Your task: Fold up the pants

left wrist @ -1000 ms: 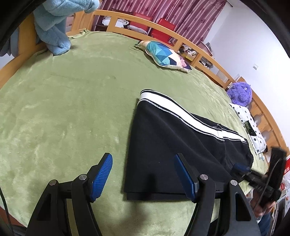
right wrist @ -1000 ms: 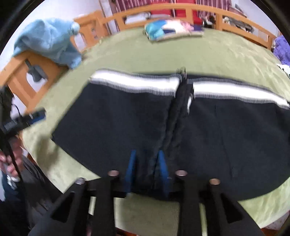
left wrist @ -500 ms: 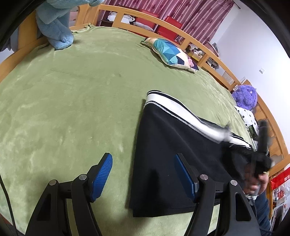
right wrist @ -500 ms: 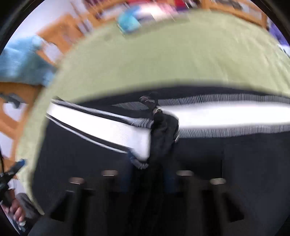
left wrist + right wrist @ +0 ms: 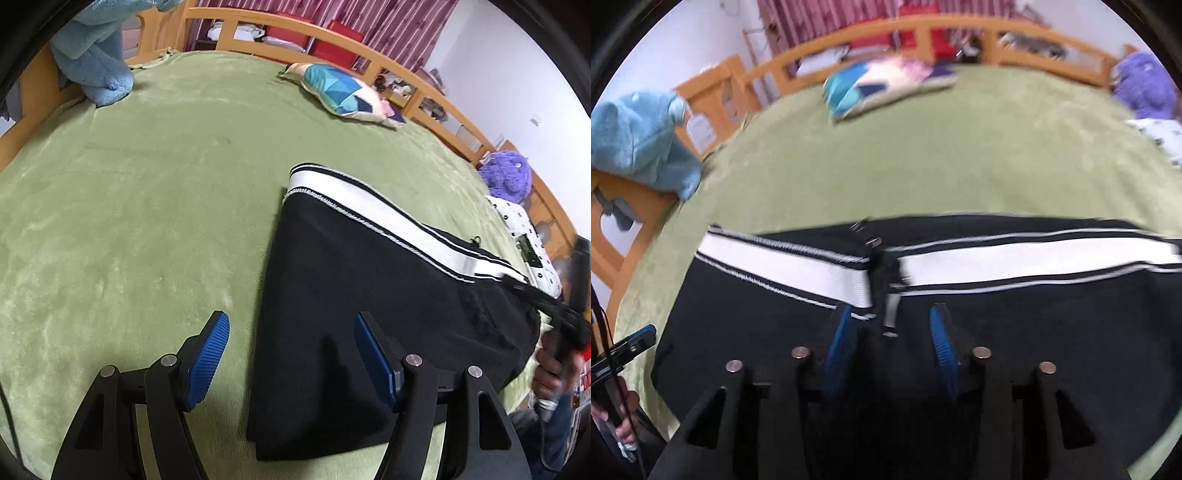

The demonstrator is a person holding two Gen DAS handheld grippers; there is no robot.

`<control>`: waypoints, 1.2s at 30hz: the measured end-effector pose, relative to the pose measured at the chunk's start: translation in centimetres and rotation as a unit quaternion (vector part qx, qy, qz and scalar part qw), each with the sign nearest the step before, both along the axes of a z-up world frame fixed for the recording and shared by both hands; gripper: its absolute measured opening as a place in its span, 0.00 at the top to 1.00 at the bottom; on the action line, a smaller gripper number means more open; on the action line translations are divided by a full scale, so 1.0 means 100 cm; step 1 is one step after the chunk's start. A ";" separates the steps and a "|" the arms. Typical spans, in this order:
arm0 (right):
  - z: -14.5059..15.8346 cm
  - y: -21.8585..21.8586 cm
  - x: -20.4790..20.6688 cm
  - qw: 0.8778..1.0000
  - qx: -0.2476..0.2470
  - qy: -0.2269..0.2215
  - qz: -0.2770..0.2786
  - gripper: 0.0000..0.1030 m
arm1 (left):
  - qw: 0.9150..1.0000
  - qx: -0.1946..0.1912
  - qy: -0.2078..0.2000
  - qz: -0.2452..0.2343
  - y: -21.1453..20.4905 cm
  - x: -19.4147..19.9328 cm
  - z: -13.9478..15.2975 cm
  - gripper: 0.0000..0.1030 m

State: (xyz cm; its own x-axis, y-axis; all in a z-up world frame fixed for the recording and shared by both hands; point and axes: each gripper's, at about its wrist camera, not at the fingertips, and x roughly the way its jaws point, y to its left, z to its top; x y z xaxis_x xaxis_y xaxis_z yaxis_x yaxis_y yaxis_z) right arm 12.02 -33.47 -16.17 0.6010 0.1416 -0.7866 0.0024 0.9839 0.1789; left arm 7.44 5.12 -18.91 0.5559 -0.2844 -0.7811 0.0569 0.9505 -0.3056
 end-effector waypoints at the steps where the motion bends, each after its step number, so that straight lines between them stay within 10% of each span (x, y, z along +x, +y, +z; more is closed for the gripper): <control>1: 0.008 -0.010 -0.011 1.000 -0.006 -0.004 -0.011 0.56 | 1.000 0.002 0.006 0.000 -0.002 0.004 -0.002 0.35; 10: 0.023 -0.141 -0.089 0.983 -0.092 0.001 -0.160 0.56 | 0.998 -0.011 0.062 -0.015 -0.015 0.036 -0.027 0.42; 18: -0.029 -0.232 -0.126 0.972 0.022 0.058 -0.225 0.49 | 0.997 0.010 0.073 -0.028 -0.023 0.063 -0.032 0.40; 31: -0.085 -0.272 -0.077 0.960 0.165 0.008 -0.225 0.33 | 0.996 -0.004 0.070 -0.046 -0.028 0.094 -0.038 0.45; 36: -0.072 -0.257 -0.073 0.961 0.153 -0.002 -0.231 0.81 | 0.995 -0.022 0.051 -0.081 -0.034 0.088 -0.022 0.89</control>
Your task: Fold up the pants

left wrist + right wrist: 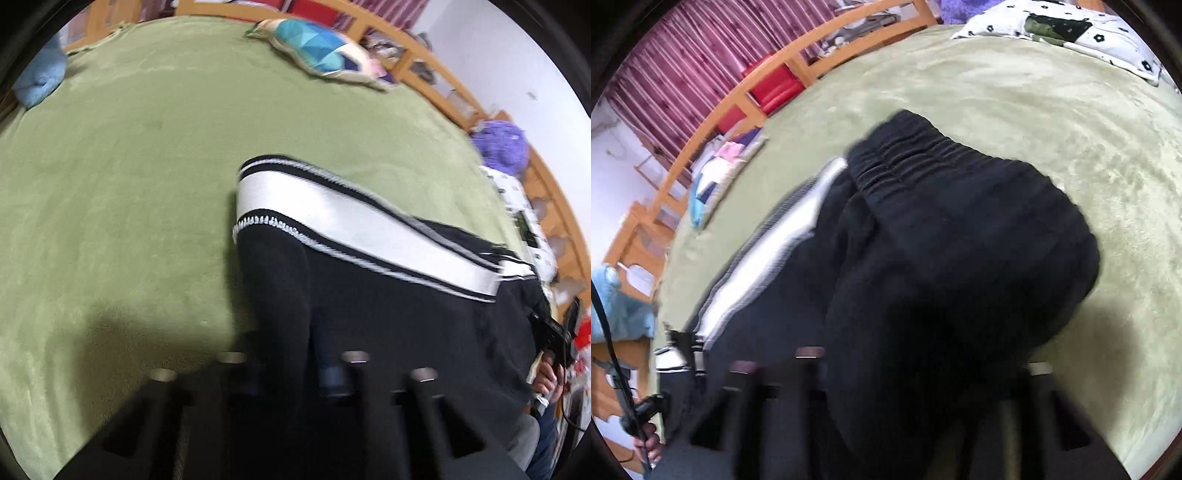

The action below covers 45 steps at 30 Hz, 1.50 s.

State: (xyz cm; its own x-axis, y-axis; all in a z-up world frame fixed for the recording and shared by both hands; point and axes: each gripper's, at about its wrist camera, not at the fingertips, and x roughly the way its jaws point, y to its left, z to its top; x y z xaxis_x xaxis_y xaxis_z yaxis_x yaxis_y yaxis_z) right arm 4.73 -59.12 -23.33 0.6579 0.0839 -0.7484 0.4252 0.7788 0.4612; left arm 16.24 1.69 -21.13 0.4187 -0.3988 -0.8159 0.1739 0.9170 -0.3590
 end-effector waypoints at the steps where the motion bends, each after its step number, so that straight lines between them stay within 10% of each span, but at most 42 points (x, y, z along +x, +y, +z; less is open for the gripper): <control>1: 0.012 0.007 -0.001 1.000 -0.012 -0.007 -0.006 0.83 | 1.000 -0.007 -0.005 0.000 0.004 -0.003 0.007 0.90; 7: 0.104 0.064 0.000 0.994 -0.088 -0.072 0.000 0.84 | 0.996 -0.082 -0.024 0.006 0.036 -0.014 0.053 0.91; 17: 0.192 0.162 0.027 0.982 -0.046 -0.170 0.069 0.85 | 0.994 -0.049 -0.071 0.059 0.127 -0.016 0.112 0.91; 22: 0.166 0.195 0.052 0.982 -0.033 -0.155 0.106 0.82 | 0.993 -0.011 -0.064 0.102 0.174 -0.012 0.096 0.90; 25: 0.109 0.198 0.075 0.989 -0.012 -0.079 0.125 0.79 | 0.992 0.001 -0.025 0.123 0.184 -0.005 0.061 0.84; 28: 0.052 0.193 0.089 0.992 -0.045 0.033 0.112 0.75 | 0.982 0.110 0.000 0.155 0.181 0.001 0.032 0.69; 30: 0.024 0.175 0.084 0.993 0.018 0.064 0.100 0.73 | 0.978 0.134 0.005 0.157 0.179 0.000 0.027 0.69; 32: 0.021 0.164 0.071 0.993 0.057 0.050 0.087 0.69 | 0.979 0.131 0.002 0.158 0.180 -0.010 0.029 0.62; 37: 0.045 0.179 0.051 0.994 -0.023 0.058 0.093 0.60 | 0.977 0.136 -0.049 0.154 0.176 -0.049 0.054 0.38; 45: 0.089 0.211 0.006 0.984 -0.145 0.028 0.098 0.60 | 0.979 0.149 -0.032 0.139 0.154 -0.099 0.008 0.37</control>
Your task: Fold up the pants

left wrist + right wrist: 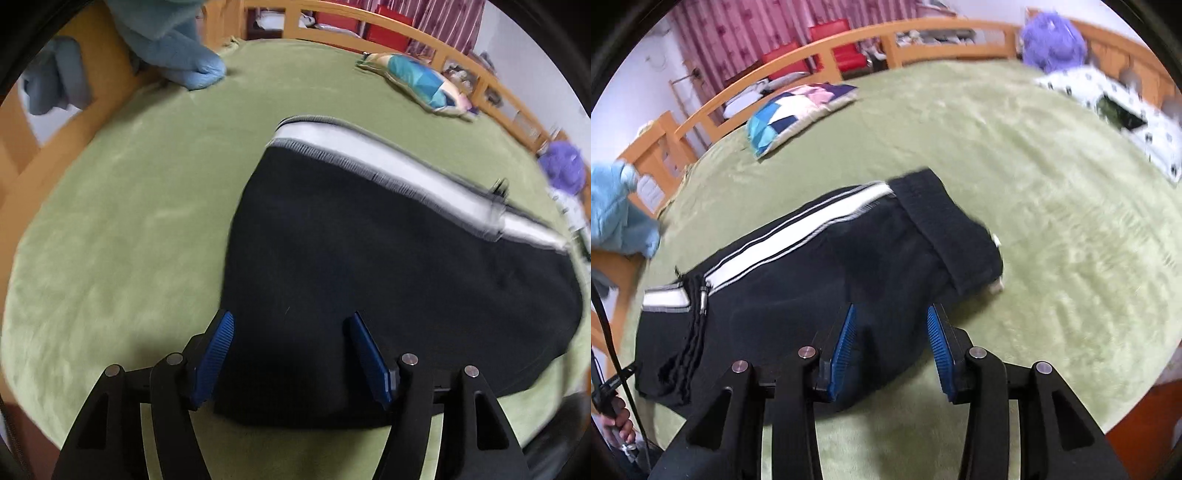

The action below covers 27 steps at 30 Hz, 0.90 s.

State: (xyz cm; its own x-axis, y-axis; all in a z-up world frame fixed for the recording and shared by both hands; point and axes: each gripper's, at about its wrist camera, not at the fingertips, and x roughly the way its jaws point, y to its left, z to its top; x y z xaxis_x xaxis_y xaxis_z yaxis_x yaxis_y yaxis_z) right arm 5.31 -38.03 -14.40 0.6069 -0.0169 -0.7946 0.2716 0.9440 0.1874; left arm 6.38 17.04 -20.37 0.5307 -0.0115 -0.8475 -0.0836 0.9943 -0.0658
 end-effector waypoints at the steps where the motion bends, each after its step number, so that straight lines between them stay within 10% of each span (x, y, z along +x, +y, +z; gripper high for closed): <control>1: 0.005 0.007 -0.003 1.000 -0.010 -0.006 0.004 0.59 | 1.000 0.008 -0.015 -0.001 -0.003 -0.007 -0.001 0.37; 14: 0.028 0.190 0.009 0.978 0.003 -0.067 0.195 0.51 | 0.997 -0.033 -0.066 -0.007 0.010 -0.047 0.008 0.40; 23: -0.036 0.290 0.041 0.956 -0.025 0.055 0.286 0.69 | 0.993 -0.088 -0.080 0.016 0.037 -0.064 0.012 0.41; 24: -0.047 0.293 0.043 0.956 -0.037 0.079 0.279 0.83 | 0.992 -0.092 -0.082 0.016 0.039 -0.065 0.012 0.41; 27: -0.033 0.290 0.030 0.958 -0.042 0.023 0.283 0.92 | 0.990 -0.111 -0.079 0.020 0.046 -0.065 0.010 0.41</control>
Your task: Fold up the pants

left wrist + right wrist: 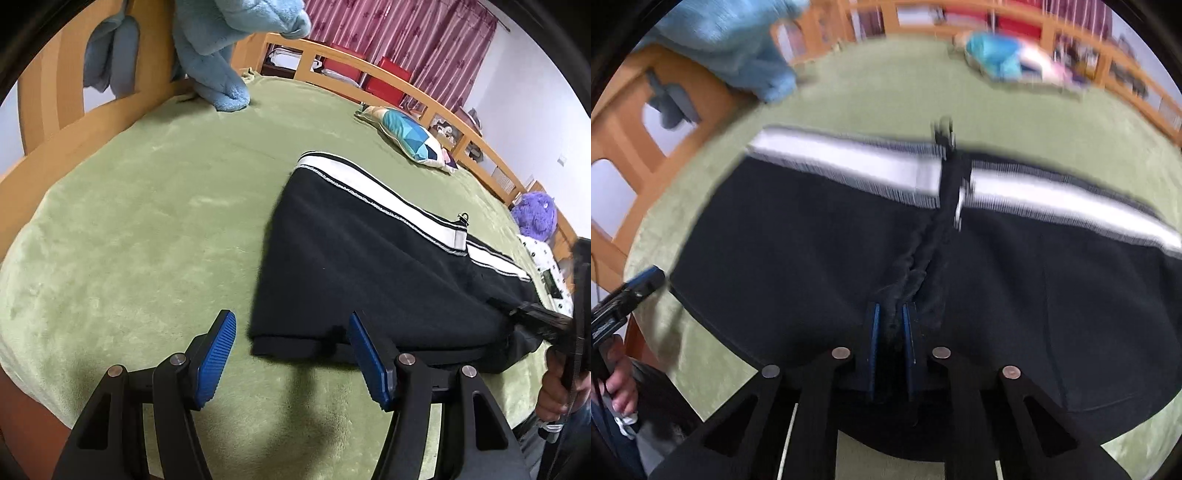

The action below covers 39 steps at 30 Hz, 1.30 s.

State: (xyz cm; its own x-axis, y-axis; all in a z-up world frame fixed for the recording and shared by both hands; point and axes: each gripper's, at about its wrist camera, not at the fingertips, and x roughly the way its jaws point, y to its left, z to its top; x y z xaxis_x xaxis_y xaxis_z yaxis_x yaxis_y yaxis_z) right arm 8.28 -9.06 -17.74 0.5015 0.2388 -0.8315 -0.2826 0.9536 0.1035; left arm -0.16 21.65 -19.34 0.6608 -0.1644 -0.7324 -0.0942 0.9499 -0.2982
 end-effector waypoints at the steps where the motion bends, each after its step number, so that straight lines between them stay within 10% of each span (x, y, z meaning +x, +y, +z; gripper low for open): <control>1: 0.012 -0.005 -0.008 0.999 0.016 -0.030 0.001 0.93 | 1.000 -0.007 0.002 0.001 0.003 0.000 -0.001 0.41; 5: 0.038 -0.039 -0.025 0.991 0.114 -0.066 -0.032 0.95 | 0.999 -0.036 0.005 0.006 0.011 0.002 -0.003 0.41; 11: -0.007 -0.014 -0.029 1.000 -0.002 -0.006 0.007 0.89 | 0.998 -0.057 -0.001 -0.007 0.010 0.003 0.000 0.41; 16: 0.014 -0.020 -0.032 0.998 0.041 -0.042 0.004 0.67 | 0.999 -0.041 0.001 -0.016 0.004 0.003 -0.001 0.41; 24: -0.018 0.006 0.017 1.000 -0.020 0.003 -0.001 0.67 | 0.999 -0.048 0.009 -0.013 0.007 0.007 -0.005 0.41; 27: -0.026 0.005 0.016 0.999 -0.037 -0.011 -0.017 0.93 | 0.999 -0.046 0.013 -0.014 0.008 0.009 -0.008 0.41; 33: 0.005 -0.052 0.010 0.987 0.140 -0.044 -0.067 0.96 | 0.998 -0.051 0.019 -0.016 0.008 0.012 -0.012 0.41; 39: -0.028 -0.028 0.013 0.997 0.062 0.013 -0.036 0.87 | 0.999 -0.047 0.013 -0.022 0.004 0.013 -0.011 0.41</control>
State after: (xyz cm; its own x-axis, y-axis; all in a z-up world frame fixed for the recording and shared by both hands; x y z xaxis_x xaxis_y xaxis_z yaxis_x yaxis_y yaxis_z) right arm 9.59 -11.87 -20.52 0.5007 0.3039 -0.8105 -0.2087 0.9511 0.2277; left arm 1.10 22.02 -20.41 0.6322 -0.2613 -0.7294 -0.0625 0.9212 -0.3841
